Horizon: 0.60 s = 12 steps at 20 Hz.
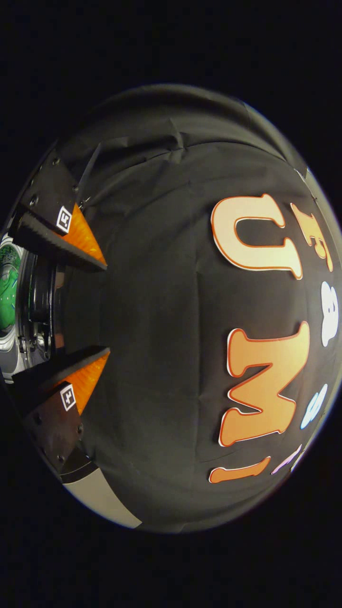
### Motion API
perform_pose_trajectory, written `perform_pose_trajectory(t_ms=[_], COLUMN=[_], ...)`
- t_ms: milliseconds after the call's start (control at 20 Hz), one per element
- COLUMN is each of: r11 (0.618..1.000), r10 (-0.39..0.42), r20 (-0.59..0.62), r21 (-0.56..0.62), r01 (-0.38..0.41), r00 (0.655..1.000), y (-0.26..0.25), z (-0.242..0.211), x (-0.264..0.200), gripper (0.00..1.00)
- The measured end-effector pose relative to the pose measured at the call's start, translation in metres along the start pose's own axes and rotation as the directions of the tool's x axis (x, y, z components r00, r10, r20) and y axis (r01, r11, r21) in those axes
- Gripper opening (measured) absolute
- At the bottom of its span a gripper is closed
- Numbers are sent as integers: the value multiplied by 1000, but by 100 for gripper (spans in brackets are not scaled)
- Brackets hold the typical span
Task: Put the clothes into the washing machine and then close the washing machine lid.
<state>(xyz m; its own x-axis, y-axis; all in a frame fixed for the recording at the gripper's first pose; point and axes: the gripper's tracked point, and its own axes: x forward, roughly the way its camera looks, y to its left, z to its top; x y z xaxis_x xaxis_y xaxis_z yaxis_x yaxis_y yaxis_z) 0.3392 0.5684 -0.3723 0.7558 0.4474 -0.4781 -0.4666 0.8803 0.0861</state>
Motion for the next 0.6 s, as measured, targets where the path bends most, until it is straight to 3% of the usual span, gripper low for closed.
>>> perform_pose_trajectory(t_ms=[600], r11=[1000], r10=[18], r20=[66], r21=[-10], r01=[-18], r00=[998], y=[5], z=[-19], x=[-64], gripper=[99])
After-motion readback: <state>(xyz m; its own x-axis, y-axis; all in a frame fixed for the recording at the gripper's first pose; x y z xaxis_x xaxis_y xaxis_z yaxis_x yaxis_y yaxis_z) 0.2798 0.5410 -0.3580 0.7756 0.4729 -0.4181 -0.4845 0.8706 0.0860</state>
